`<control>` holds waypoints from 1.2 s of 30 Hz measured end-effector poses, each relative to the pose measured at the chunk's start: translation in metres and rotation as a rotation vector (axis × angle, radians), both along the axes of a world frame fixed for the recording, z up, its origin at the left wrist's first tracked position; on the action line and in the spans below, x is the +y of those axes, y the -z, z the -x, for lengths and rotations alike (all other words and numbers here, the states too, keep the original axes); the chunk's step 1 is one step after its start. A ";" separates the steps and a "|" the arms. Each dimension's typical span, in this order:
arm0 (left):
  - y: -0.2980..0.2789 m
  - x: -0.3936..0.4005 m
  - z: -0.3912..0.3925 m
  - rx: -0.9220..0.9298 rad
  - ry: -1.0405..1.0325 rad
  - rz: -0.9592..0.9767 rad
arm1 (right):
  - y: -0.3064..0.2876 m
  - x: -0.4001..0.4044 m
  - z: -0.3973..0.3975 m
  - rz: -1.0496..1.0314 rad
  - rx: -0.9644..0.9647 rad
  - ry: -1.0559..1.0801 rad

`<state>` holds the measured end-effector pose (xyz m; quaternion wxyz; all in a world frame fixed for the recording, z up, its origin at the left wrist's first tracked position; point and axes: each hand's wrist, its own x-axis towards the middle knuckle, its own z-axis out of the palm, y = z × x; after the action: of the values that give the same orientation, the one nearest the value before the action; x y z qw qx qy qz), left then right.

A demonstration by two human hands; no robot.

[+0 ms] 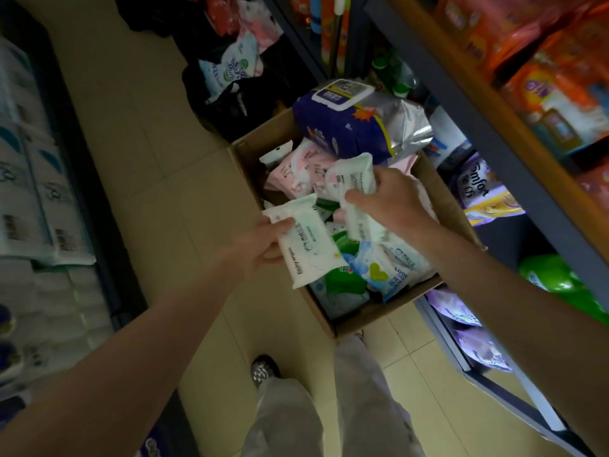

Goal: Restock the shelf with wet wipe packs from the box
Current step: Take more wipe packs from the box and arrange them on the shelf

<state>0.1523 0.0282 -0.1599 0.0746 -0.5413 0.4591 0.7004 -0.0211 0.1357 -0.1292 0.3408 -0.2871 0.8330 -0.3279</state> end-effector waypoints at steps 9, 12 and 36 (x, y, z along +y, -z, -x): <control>-0.003 0.002 -0.005 0.076 -0.050 -0.018 | 0.002 0.011 -0.004 -0.091 -0.695 -0.416; -0.008 0.000 -0.007 0.096 -0.064 -0.072 | 0.003 0.013 -0.008 -0.016 -0.799 -0.254; 0.005 0.037 0.027 0.181 -0.047 -0.418 | 0.007 0.019 -0.012 0.085 0.170 -0.774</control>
<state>0.1255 0.0654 -0.1645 0.1277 -0.4597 0.2960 0.8275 -0.0090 0.1543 -0.1360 0.3567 -0.6196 0.6743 -0.1847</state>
